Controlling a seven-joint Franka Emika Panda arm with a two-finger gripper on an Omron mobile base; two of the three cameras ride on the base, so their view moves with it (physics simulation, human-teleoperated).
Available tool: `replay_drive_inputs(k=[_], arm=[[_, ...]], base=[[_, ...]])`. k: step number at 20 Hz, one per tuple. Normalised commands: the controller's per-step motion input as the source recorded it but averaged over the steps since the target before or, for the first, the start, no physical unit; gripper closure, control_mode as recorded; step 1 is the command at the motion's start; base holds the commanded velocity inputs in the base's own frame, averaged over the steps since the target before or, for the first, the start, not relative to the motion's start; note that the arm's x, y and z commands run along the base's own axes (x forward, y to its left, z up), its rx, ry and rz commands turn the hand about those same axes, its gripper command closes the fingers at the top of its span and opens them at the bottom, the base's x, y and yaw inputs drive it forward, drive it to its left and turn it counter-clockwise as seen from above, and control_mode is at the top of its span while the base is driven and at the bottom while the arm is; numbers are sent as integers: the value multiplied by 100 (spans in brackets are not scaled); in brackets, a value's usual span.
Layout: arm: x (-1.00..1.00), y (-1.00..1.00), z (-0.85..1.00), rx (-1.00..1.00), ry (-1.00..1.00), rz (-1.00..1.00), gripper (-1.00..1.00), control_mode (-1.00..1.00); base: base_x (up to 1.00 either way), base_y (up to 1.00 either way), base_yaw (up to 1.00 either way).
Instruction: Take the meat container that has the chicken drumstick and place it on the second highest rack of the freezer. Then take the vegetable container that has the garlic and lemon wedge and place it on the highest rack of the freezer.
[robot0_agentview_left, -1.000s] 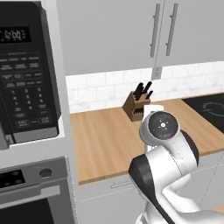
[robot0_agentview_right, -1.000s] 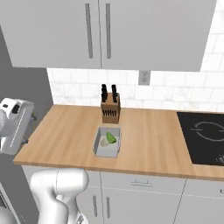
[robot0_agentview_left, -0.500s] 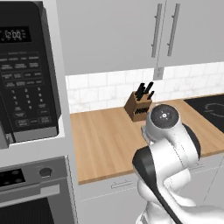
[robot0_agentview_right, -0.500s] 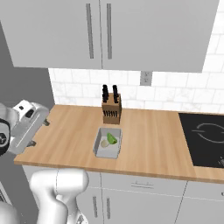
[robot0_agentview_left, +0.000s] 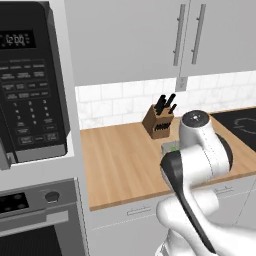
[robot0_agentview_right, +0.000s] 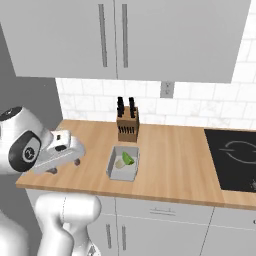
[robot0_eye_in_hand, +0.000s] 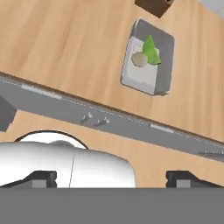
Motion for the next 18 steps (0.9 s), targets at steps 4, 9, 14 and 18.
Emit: replay_drive_inputs(k=[4, 9, 14, 18], arm=[[0, -69, -27, 46, 0, -66, -100, -100], [3, -77, -7, 46, 3, -60, -100, -100], [2, -54, -19, 33, 0, -48, -100, -100], [26, -21, -12, 24, 0, -33, -100, -100]], base=[[0, 0, 0], [0, 0, 0], [0, 0, 0], [0, 0, 0]])
